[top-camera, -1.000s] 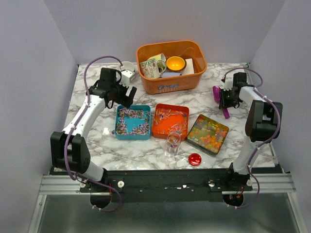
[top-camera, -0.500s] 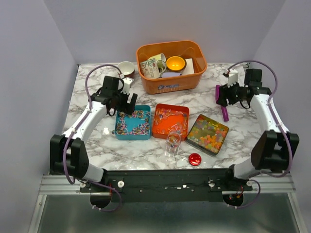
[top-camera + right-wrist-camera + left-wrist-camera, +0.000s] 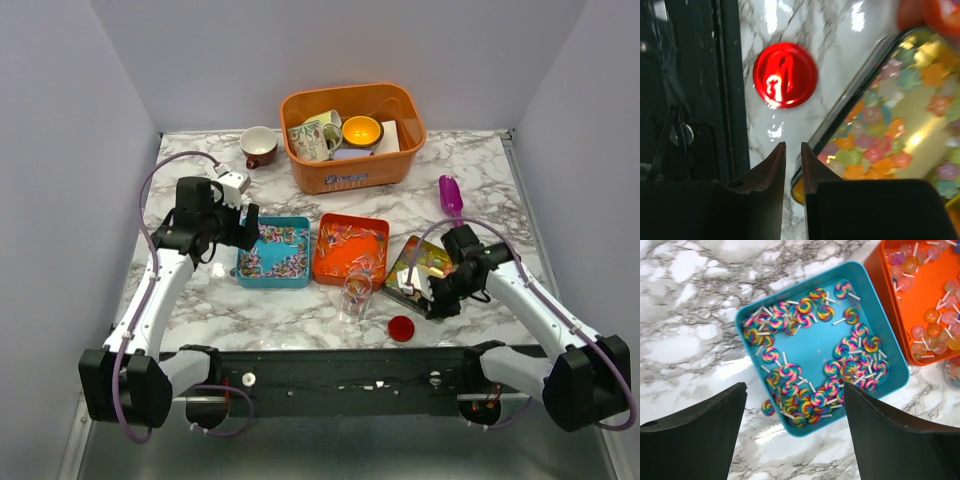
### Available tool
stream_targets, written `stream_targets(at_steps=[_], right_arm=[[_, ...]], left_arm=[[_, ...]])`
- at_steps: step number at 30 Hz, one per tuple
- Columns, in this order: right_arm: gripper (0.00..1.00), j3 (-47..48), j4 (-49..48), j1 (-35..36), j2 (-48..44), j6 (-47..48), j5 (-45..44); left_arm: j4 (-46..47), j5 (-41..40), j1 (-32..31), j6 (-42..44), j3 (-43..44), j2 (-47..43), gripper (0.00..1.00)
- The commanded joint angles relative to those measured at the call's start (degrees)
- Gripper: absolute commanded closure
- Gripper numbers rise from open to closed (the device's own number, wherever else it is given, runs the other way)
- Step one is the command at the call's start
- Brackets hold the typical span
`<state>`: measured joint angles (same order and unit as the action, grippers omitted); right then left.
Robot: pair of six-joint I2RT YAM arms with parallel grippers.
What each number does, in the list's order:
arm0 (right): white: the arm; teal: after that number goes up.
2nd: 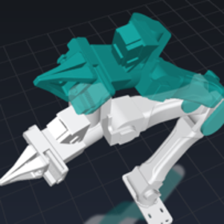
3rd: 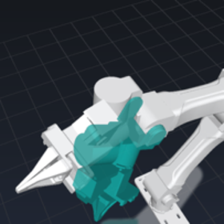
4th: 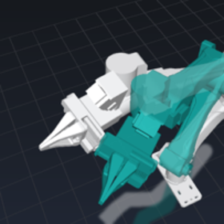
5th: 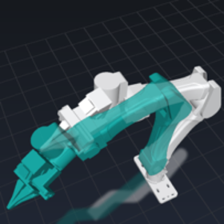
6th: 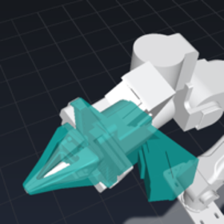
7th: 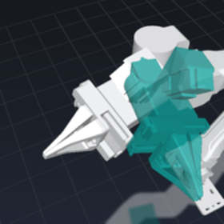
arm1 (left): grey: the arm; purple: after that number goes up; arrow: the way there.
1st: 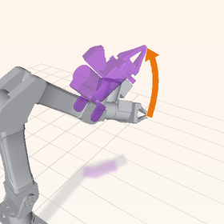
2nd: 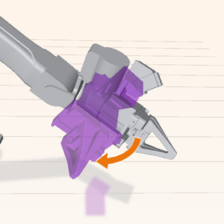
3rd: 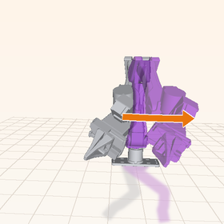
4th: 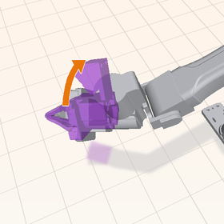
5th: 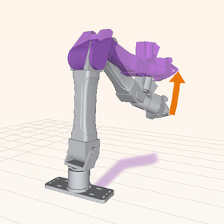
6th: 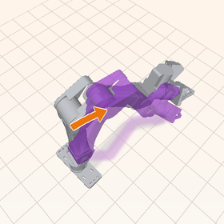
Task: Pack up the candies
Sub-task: Move the storage box to the center of the board.
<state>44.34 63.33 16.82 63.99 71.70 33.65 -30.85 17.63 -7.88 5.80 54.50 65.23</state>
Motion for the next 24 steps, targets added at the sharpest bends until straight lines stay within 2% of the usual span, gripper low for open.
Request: stream_targets(at_steps=[1, 2, 4, 6, 9, 12, 17, 20, 24], right_arm=[[0.81, -3.91, -4.16, 0.23, -2.46, 1.35, -7.72], [0.84, -3.73, -5.49, 0.23, -2.46, -0.4, -7.46], [0.96, -3.12, -9.17, 0.15, -1.41, -5.68, -7.37], [0.99, -1.63, -10.33, 0.14, 0.51, -8.75, -7.02], [0.99, 3.02, -9.11, -0.82, 4.21, -9.22, -3.87], [0.99, 6.72, -9.1, -1.87, 7.55, -10.61, -4.29], [0.99, 8.83, -13.58, -3.54, 16.23, -11.32, -11.58], [0.99, 11.56, -16.04, -5.04, 17.75, -12.37, -11.93], [0.99, 13.49, -21.49, -5.57, 22.04, -15.88, -19.39]], left_arm=[[1.06, 3.55, 3.04, -0.35, -1.15, -3.09, 0.13], [1.14, 5.03, 3.74, -0.61, -1.15, -3.44, 0.13], [1.23, 6.18, 4.36, -1.58, -1.24, -3.79, 0.15], [1.32, 7.24, 5.33, -2.11, -1.06, -3.71, 0.15], [1.23, 7.86, 5.94, -2.11, -0.36, -2.74, 0.15], [1.93, 8.47, 6.03, -2.55, -0.01, -1.78, 0.16], [4.13, 9.0, 6.03, -3.69, 0.08, 0.42, 0.16], [4.4, 8.74, 6.03, -3.69, 0.61, 1.47, 0.16], [5.1, 8.74, 6.03, -4.13, 0.43, 2.18, 0.16]])
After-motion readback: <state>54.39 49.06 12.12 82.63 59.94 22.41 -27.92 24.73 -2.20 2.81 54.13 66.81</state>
